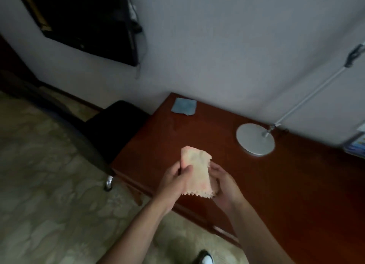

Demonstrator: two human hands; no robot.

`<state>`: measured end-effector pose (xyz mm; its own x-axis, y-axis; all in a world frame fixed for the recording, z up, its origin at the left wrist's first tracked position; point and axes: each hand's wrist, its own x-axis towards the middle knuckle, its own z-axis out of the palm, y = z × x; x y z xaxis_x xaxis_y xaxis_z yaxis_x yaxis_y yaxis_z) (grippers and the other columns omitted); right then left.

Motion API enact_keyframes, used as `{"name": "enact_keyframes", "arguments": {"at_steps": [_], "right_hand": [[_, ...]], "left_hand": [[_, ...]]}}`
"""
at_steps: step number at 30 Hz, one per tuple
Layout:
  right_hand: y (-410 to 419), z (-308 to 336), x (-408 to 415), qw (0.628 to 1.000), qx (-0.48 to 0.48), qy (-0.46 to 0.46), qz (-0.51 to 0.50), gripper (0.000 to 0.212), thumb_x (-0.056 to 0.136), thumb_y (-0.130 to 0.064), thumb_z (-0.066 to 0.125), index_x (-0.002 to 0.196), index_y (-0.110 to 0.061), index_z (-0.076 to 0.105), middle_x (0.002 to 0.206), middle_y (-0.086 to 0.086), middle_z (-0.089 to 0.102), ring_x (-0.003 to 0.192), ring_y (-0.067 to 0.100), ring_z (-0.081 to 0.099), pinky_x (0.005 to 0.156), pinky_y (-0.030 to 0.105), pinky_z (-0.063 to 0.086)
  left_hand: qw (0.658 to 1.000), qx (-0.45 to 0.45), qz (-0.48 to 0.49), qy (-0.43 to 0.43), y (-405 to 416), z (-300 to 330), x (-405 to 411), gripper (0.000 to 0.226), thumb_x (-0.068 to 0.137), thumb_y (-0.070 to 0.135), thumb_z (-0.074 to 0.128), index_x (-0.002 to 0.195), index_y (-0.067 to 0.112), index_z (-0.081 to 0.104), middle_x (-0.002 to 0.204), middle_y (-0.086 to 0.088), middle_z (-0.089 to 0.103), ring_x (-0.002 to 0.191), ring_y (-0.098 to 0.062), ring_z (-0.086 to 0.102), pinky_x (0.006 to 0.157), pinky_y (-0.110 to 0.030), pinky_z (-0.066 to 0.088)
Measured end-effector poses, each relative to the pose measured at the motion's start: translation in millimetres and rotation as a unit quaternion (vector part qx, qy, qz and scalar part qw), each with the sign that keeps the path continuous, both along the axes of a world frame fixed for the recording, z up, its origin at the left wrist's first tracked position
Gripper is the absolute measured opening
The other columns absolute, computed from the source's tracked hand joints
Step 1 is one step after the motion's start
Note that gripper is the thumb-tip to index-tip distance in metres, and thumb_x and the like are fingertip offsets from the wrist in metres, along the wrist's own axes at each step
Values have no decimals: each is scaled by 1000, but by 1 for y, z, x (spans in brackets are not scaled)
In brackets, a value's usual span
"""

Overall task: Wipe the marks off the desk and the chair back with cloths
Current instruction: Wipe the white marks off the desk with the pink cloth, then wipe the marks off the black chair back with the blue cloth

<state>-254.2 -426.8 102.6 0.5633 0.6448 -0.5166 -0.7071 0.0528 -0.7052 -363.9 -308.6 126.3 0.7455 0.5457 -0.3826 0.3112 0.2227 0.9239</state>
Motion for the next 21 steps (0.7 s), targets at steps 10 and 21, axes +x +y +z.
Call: {"name": "enact_keyframes", "arguments": {"at_steps": [10,21], "right_hand": [[108,-38,24,970,-166,-167,-55,30,85,9,62,104,-14,65,98,10,67,82,24,64,71,36,52],[193,-76,200,957,-182,-76,-211,33,89,12,54,114,-9,60,115,10,63,89,19,63,74,34,54]], "left_hand": [[966,210,25,148,105,-45,20,15,88,22,64,95,33,56,90,13,65,80,-7,62,63,-25,44],[959,210,-65,180,213,-66,140,34,96,9,54,105,42,57,100,19,63,87,-5,65,83,-34,58]]}}
